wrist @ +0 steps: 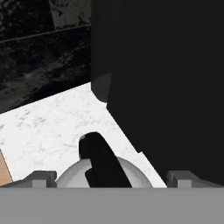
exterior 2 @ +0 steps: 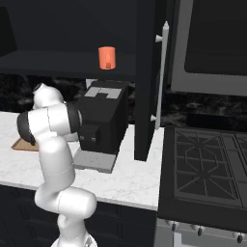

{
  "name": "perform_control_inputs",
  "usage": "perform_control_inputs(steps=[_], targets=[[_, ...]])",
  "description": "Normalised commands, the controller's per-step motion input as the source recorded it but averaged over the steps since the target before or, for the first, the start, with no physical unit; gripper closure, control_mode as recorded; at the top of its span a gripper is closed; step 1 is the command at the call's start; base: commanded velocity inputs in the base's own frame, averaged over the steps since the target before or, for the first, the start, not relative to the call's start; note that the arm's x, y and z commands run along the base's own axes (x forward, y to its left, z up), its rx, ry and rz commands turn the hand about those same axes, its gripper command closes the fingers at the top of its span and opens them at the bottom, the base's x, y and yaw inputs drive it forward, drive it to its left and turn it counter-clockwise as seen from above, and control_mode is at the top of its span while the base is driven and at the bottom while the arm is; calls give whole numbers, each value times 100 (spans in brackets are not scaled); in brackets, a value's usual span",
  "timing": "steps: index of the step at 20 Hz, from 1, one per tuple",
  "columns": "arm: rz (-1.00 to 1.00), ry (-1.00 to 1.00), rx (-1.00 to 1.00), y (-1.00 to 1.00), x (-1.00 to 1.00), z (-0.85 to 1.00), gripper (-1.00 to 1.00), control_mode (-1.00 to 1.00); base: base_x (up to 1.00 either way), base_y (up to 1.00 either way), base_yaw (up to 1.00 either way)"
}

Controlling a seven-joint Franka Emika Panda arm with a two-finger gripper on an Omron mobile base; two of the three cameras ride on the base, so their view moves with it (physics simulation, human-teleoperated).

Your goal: Pick the kettle from the counter and place it on the tray. Then pick the mug from the cabinet and place it on the tray. Then close the cabinet doors.

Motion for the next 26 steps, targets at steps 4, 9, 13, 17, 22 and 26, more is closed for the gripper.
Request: perform_control_inputs(steps=[4, 9, 13, 17, 22, 26], targets=[[-6, 5, -1, 4, 9, -29, -100, -100, 0, 0, 0], [-9, 11, -2, 8, 0, -45, 100, -100, 0, 0, 0], [-11, 10, 0, 0, 0, -57, 100, -100, 0, 0, 0], [-11, 2, 0, 0, -5, -65, 100, -100, 0, 0, 0], [-9, 0, 0, 1, -28, -69, 100, -100, 0, 0, 0], [-7, 0, 0, 3, -38, -63, 100, -100, 0, 0, 0]])
